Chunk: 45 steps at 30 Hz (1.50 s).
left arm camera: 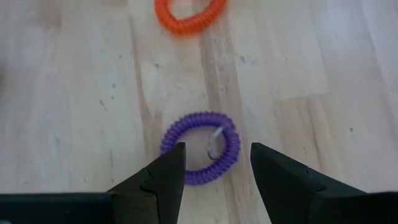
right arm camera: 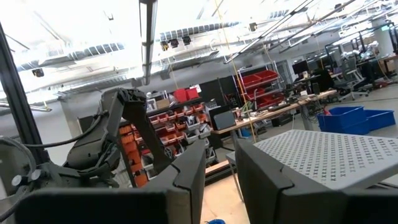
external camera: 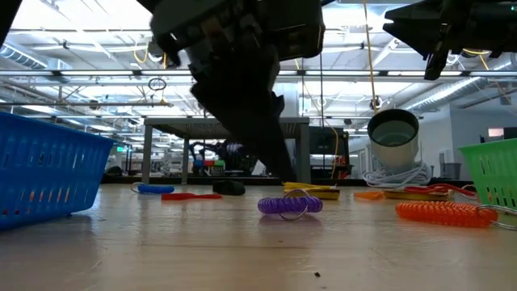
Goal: Pick & Place Office Desk Supplies
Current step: Put the purple spring keychain into the red bin
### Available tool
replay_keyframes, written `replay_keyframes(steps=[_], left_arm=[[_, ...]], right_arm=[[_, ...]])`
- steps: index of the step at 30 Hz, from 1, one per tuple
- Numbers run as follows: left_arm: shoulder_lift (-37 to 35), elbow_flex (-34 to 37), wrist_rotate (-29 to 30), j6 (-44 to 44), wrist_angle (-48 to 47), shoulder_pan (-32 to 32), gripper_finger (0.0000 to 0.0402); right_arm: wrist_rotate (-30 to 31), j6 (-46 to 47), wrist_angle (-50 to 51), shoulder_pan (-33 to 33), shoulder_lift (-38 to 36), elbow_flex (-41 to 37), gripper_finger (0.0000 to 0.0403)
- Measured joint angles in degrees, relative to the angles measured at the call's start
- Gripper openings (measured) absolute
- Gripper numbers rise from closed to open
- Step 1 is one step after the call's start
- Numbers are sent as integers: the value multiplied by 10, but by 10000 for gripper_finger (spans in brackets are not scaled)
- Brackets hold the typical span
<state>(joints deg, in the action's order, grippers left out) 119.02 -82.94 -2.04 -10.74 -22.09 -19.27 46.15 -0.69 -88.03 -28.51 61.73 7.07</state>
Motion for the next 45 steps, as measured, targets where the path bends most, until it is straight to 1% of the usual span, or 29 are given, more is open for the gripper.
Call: replay_keyframes(steps=[5,7,11,13,16,21,22,23,26,28,32,37,41,45], left_arm=[[37,0,-26,-4,35,-1,188],[46,-2,-29,-14,38,0,188],[58,-3,-8,-34,32,-2,188],[58,-3,3,-33,30,-2,181],[51,-2,16,-31,28,-2,143],[38,-3,22,-30,12,1,29],[37,-5,23,-29,10,1,20],[35,-7,24,-29,7,1,18],[7,-7,45,-29,-15,-1,25],[-24,-8,66,-29,-29,-3,18],[-92,-8,98,-35,-88,-4,12],[-188,-9,123,-73,-178,-14,17],[-251,-9,121,-131,-266,-31,12],[-293,-9,76,-199,-369,-49,12]], right_arm=[[-3,15,-1,0,0,0,77],[-17,15,-3,0,0,0,78],[-58,13,-7,0,0,0,79],[-60,10,-9,0,0,0,78],[-59,10,-9,0,0,0,78],[-59,9,-9,0,0,0,80],[-59,9,-9,0,0,0,79],[-59,9,-9,0,0,0,79],[-59,9,-9,0,0,0,76],[-59,9,-7,0,0,0,75],[-58,9,-3,0,0,0,77],[-58,10,-2,0,0,0,76],[-58,9,0,0,0,0,74],[-58,9,0,0,0,0,75]])
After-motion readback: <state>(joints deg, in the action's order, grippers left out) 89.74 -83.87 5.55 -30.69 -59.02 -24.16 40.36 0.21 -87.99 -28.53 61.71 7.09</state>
